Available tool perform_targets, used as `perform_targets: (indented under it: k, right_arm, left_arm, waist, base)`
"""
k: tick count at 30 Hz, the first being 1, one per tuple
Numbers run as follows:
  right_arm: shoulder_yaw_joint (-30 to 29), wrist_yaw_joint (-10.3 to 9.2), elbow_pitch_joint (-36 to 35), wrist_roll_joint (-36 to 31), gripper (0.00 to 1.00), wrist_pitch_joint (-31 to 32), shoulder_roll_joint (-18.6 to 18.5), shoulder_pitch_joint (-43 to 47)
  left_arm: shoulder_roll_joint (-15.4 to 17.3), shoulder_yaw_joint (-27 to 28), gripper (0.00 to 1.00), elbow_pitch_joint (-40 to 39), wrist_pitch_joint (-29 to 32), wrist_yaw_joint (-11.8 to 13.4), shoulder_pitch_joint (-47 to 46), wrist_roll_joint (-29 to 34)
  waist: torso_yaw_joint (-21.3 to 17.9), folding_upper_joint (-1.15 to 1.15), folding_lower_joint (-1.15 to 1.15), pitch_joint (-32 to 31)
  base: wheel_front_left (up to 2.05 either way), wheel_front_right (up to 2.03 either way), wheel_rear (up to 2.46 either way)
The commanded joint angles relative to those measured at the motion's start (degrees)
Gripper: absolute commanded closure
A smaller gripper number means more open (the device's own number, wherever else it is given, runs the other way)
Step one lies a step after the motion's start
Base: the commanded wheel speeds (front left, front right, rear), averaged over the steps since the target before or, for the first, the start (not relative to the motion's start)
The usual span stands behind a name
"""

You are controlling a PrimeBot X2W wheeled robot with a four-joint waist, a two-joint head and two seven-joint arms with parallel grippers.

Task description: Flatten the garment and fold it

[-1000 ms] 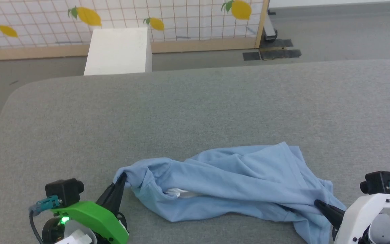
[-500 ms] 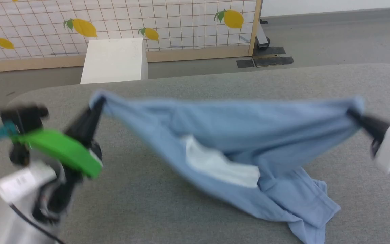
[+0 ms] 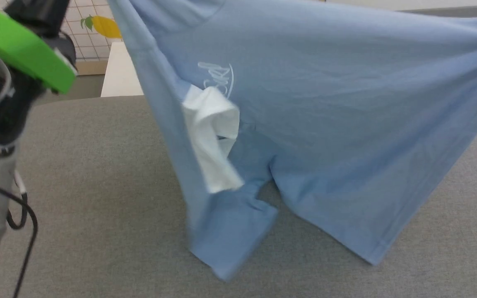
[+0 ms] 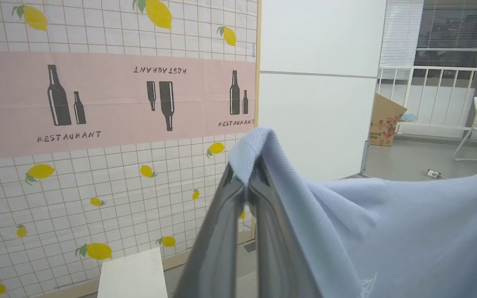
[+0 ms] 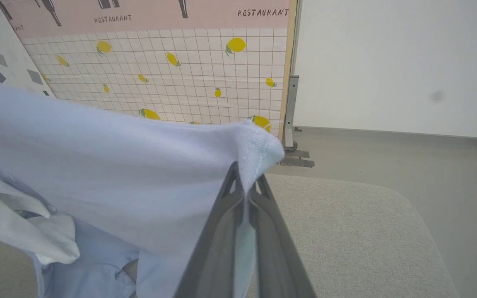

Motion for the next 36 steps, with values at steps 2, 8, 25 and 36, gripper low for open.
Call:
perform_targets:
  k: [2, 8, 25, 36]
  right_arm:
    - [-0.5, -0.08, 0.6, -0.3, 1.00, 0.6, -0.4, -1.2]
    - [0.2, -0.08, 1.6, -2.3, 1.00, 2.7, -0.5, -4.5]
    - [0.3, -0.08, 12.9, -25.2, 1.00, -4.8, 11.2, -41.9]
    - [-1.6, -0.08, 19.6, -32.8, 1.00, -13.5, 14.8, -53.6]
  left_arm:
    - [0.7, -0.3, 1.00, 1.5, 1.0, -0.4, -2.7, 0.7]
    - [1.3, -1.6, 1.00, 6.4, 3.6, -1.2, -9.1, 1.2]
    - [3.6, -1.0, 1.00, 25.0, -2.7, 0.7, -44.4, 13.5]
    - [2.9, -1.7, 1.00, 34.9, -11.0, -1.4, -55.5, 16.0]
  waist:
    - [-0.2, 0.22, 0.00, 0.6]
    - [-0.4, 0.22, 0.00, 5.1]
    - [-3.2, 0.22, 0.00, 29.5]
    - [-1.5, 0.22, 0.00, 36.8]
  base:
    - [0.00, 0.00, 0.00]
    - [0.00, 0.00, 0.00]
    - [0.00, 0.00, 0.00]
    - [0.00, 0.00, 0.00]
